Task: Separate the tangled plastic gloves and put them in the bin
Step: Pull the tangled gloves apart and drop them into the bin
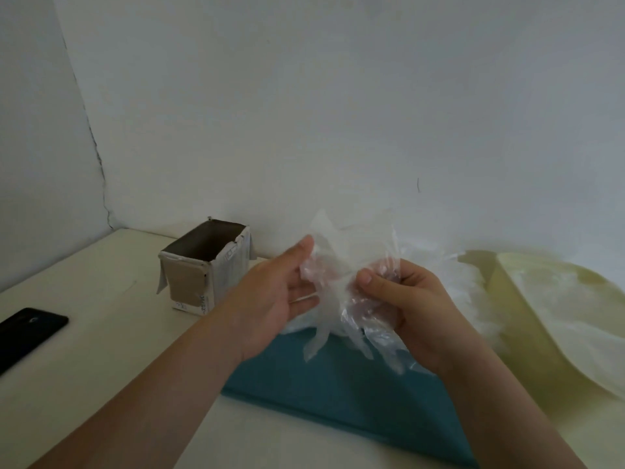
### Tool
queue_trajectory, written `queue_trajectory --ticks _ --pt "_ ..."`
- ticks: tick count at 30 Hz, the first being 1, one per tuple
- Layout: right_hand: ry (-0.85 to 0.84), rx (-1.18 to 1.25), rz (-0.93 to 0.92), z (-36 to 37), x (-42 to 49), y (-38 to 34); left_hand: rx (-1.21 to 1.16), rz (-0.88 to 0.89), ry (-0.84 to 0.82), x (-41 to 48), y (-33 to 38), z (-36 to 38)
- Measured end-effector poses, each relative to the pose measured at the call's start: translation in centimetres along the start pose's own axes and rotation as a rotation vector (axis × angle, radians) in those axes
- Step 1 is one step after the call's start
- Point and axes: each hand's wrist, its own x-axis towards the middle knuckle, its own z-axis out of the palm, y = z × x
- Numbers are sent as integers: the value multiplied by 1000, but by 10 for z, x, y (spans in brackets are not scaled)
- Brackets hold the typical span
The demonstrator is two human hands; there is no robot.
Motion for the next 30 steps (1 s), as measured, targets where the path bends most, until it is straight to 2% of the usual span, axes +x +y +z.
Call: queue_trajectory --ticks 2,4,8,10,12,13,15,17,19,21,23,27,30 --pt "-7 16 16 3 1 4 -15 25 -152 -5 0 2" --pt "19 -15 27 4 3 9 -51 33 -159 -5 -1 0" --pt "116 -117 29 -1 5 13 -57 76 77 -1 4 -5" --pt "190 -248 -13 -3 5 15 -82 128 199 1 7 -11" --pt "247 -381 -44 -6 6 14 -116 168 218 1 10 -13" --pt "223 -398 -17 -8 7 12 -136 165 162 0 11 -13" --pt "14 -330 80 -12 7 8 -156 146 -9 -5 11 -7" --pt "-203 -231 115 -13 6 7 -81 133 -128 -9 8 -3" --pt "-284 -91 94 -12 5 7 27 141 -197 -8 0 -1" --pt "-199 30 85 -8 4 8 123 133 -180 -6 -5 3" --pt "-35 63 96 -7 7 11 187 128 -103 -4 -9 4" --pt "298 -53 19 -4 12 17 387 174 76 2 -8 -12" --pt "399 -159 -53 -7 11 14 446 227 266 8 -1 -32"
